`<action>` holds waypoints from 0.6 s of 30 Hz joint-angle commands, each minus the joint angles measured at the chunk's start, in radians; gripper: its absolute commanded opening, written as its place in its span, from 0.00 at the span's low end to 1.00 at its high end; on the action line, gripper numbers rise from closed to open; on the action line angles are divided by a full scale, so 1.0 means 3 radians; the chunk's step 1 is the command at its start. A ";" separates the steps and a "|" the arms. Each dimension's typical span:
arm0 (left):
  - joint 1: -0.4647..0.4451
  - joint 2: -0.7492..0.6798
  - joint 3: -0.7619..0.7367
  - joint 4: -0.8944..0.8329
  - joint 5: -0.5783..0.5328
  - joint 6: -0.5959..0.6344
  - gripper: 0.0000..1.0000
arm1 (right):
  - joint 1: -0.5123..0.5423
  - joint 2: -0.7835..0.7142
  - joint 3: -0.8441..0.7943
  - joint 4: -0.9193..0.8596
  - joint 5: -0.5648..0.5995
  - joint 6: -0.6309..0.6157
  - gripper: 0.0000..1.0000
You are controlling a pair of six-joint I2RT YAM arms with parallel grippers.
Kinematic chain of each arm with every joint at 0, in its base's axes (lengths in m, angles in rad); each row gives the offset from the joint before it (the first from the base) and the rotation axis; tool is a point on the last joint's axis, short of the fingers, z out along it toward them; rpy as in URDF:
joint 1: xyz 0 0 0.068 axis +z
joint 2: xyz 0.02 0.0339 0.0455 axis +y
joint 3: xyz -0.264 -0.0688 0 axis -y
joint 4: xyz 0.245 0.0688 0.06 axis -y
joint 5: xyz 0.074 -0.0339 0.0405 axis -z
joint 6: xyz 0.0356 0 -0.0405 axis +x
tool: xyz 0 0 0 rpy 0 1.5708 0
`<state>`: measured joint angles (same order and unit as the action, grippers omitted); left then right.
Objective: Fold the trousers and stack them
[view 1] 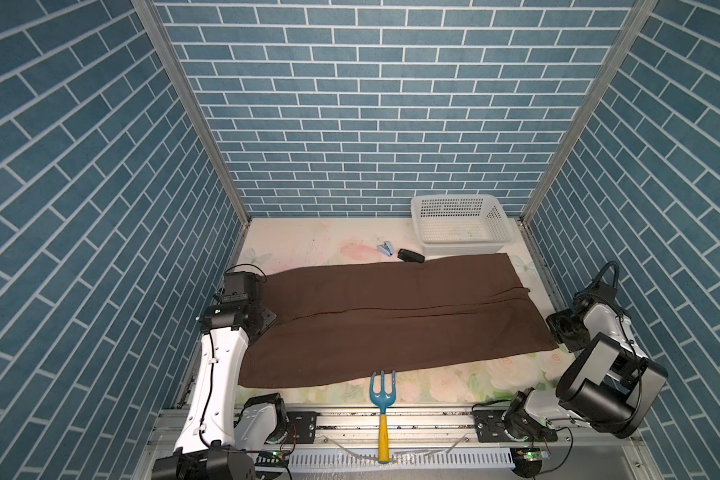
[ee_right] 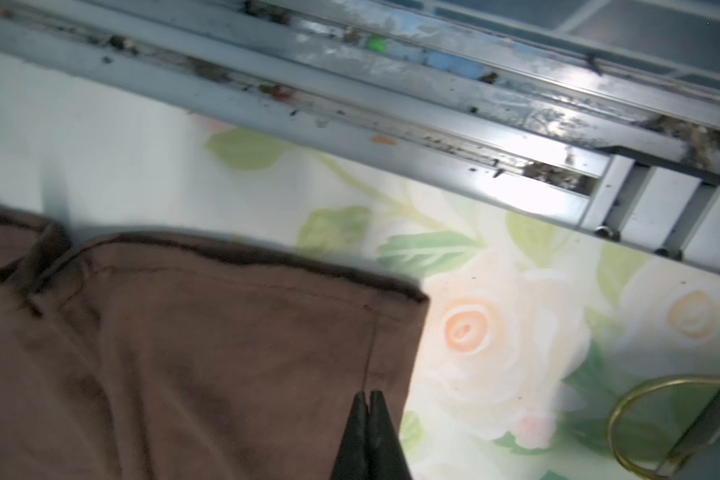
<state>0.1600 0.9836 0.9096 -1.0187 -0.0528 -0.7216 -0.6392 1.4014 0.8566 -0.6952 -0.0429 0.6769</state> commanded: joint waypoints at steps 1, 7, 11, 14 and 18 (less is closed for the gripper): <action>0.0029 -0.0025 0.0049 -0.0384 -0.0090 -0.0070 0.63 | -0.0133 0.0092 -0.0120 0.0023 -0.0079 0.0097 0.09; 0.0179 -0.0029 -0.0097 -0.0414 0.0090 -0.0129 0.73 | -0.0165 0.0208 -0.0218 0.0190 -0.0041 0.0111 0.36; 0.0228 0.0006 -0.0147 -0.0377 0.0163 -0.0116 0.73 | -0.0182 0.0328 -0.0322 0.0325 -0.0092 0.0137 0.51; 0.0234 0.0011 -0.0172 -0.0419 0.0140 -0.0111 0.73 | -0.0187 0.0441 -0.0368 0.0480 -0.0107 0.0161 0.49; 0.0259 0.0008 -0.0282 -0.0439 0.0152 -0.0129 0.73 | -0.0203 0.0580 -0.0380 0.0636 -0.0128 0.0187 0.43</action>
<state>0.2260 0.9855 0.8524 -1.1103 -0.0093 -0.7525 -0.6941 1.5097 0.7788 -0.5571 -0.0658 0.7021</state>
